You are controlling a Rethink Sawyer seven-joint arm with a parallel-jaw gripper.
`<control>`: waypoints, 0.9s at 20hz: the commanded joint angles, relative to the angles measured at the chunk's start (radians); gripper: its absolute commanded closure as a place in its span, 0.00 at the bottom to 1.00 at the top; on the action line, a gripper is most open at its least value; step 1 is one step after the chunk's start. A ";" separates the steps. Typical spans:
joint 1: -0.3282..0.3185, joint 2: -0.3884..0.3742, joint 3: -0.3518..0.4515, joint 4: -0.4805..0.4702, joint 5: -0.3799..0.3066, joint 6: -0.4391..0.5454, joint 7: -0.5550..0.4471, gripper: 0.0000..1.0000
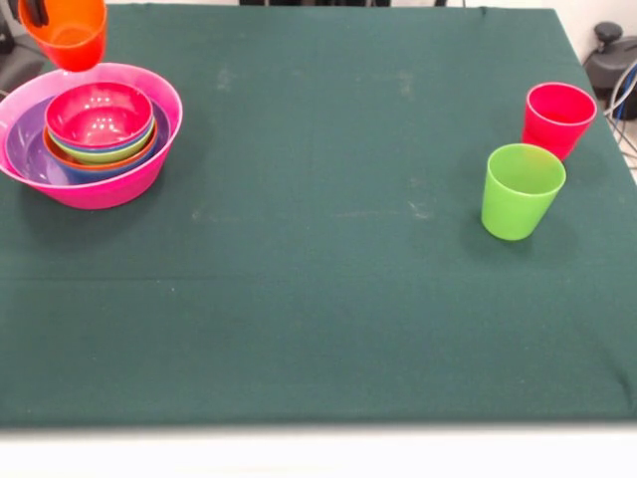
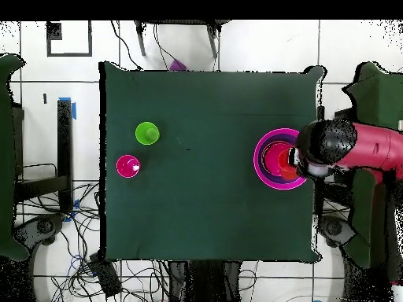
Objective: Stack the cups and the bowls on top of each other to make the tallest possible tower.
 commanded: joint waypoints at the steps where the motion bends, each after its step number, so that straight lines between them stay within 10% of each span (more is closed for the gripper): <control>1: 0.046 0.022 0.099 -0.082 -0.013 0.073 -0.294 1.00; 18: 0.055 0.080 0.140 -0.073 -0.039 -0.108 -0.194 1.00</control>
